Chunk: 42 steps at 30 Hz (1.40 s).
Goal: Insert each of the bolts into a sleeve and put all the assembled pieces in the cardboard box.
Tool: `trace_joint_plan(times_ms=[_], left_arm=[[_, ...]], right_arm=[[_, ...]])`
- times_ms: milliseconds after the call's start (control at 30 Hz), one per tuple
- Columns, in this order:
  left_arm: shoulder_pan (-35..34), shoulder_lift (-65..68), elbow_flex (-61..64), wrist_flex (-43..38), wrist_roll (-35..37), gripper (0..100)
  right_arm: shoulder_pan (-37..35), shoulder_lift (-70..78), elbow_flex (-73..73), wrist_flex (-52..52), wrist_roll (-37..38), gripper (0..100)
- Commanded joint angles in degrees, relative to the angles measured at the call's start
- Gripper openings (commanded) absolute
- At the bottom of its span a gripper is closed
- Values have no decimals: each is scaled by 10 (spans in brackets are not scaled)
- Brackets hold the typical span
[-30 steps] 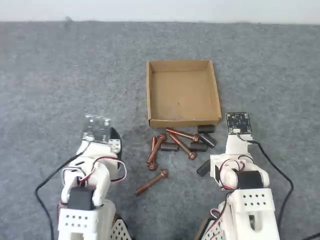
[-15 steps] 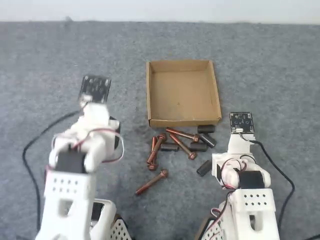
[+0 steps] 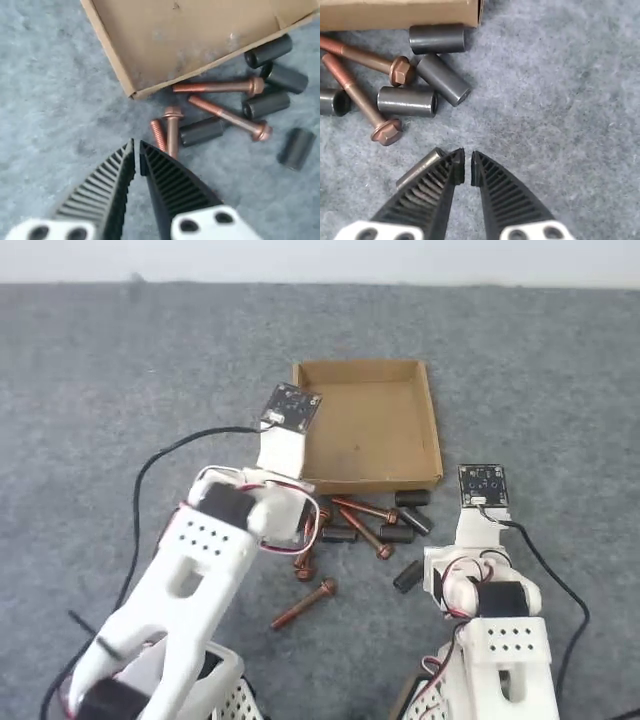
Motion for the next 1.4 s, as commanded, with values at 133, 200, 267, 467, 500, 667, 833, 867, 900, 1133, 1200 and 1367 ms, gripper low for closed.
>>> trace_joint_plan(times_ms=[133, 200, 267, 467, 500, 667, 833, 867, 900, 1133, 1200, 1367], left_arm=[[0, 104, -26, -52, 18, 126], [2, 142, -28, -69, 18, 120], [2, 177, -30, -94, 18, 112], [3, 228, -38, -142, 18, 113], [3, 230, -41, -142, 18, 115], [4, 235, -44, -144, 18, 116], [42, 234, -57, -130, 17, 116], [55, 234, -57, -123, 15, 116], [63, 235, -56, -119, 15, 116], [51, 266, -69, -118, 17, 116], [48, 284, -86, -114, 17, 116], [48, 351, -150, -55, 17, 116]], right_arm=[[25, 5, -15, -34, 11, 17], [25, 5, -12, -42, 11, 17], [25, 5, -11, -43, 11, 17], [25, 5, -11, -43, 11, 17], [25, 5, -11, -43, 11, 17], [24, 5, -11, -43, 11, 17], [24, 5, -11, -44, 11, 17], [24, 5, -11, -44, 11, 17], [24, 5, -11, -44, 11, 17], [24, 5, -11, -44, 11, 17], [24, 5, -11, -44, 11, 17], [24, 5, -11, -44, 11, 17]])
